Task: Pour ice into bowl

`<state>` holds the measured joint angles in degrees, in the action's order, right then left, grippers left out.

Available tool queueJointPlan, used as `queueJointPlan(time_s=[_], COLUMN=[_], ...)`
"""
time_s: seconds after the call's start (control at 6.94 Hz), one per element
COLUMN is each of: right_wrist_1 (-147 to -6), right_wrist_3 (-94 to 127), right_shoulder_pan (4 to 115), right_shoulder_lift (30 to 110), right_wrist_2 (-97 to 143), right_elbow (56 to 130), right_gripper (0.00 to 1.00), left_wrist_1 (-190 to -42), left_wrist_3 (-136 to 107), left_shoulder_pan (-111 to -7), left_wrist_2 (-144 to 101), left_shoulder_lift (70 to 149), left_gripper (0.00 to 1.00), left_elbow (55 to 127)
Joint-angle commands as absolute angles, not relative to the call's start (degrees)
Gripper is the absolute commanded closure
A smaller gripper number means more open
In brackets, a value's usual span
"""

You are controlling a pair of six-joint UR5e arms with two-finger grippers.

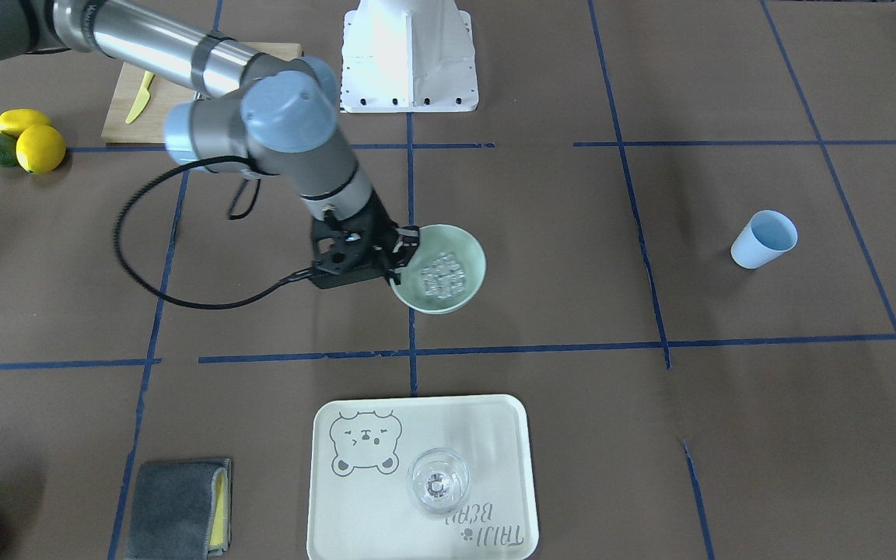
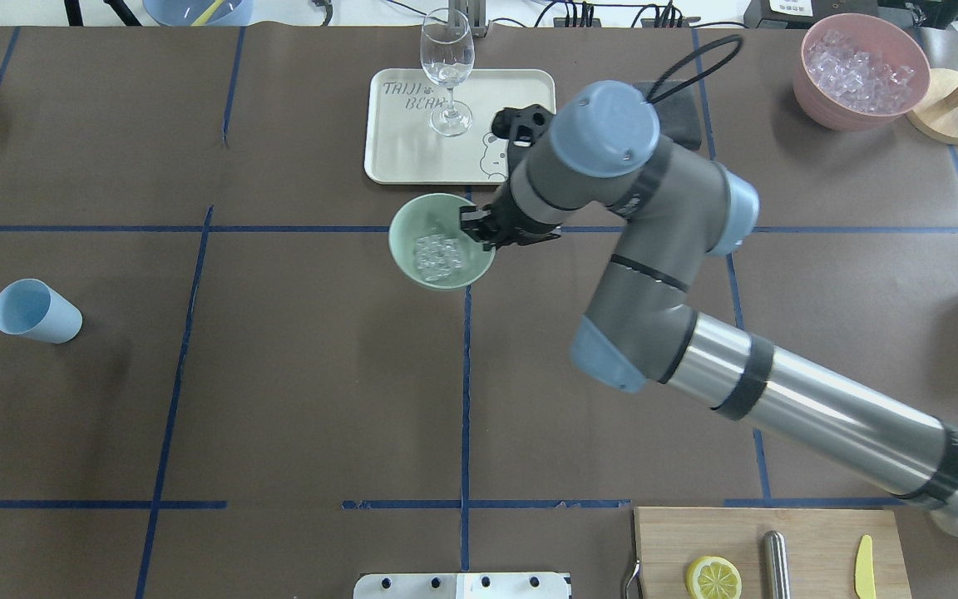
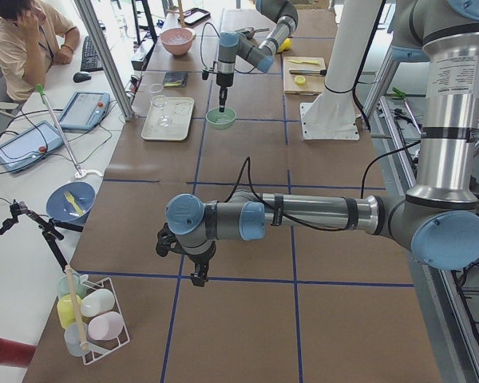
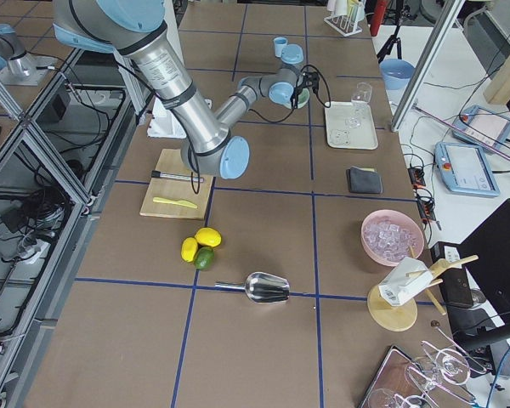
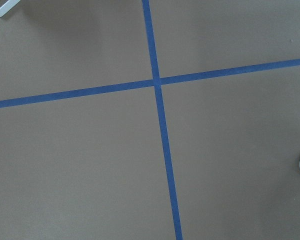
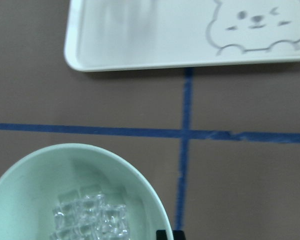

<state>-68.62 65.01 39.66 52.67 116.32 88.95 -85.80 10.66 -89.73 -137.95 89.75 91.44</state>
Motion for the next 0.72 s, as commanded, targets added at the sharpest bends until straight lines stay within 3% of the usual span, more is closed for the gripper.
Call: queueJointPlan(time_s=[0.0,0.43,0.58], right_wrist_1=[-68.29,-66.02,-58.26], right_wrist_3=[46.15,25.26,25.23], right_shoulder_pan=[51.71,62.29,62.31], right_shoulder_lift=[67.70,85.29,91.87], right_wrist_2=[126.34,132.35,132.54], right_elbow=[94.48,94.40,93.87], right_gripper=[1.00,1.00,1.00], left_wrist_1=[-85.96,-85.96,-85.96], left_wrist_3=[11.07,11.07,11.07], left_shoulder_pan=[-89.65,-89.74,-89.65], left_wrist_2=[-137.64,-137.90,-137.99], left_shoulder_lift=[89.47,89.47,89.47], left_gripper=[0.00,0.00,0.00], left_elbow=[92.02,92.02,92.02])
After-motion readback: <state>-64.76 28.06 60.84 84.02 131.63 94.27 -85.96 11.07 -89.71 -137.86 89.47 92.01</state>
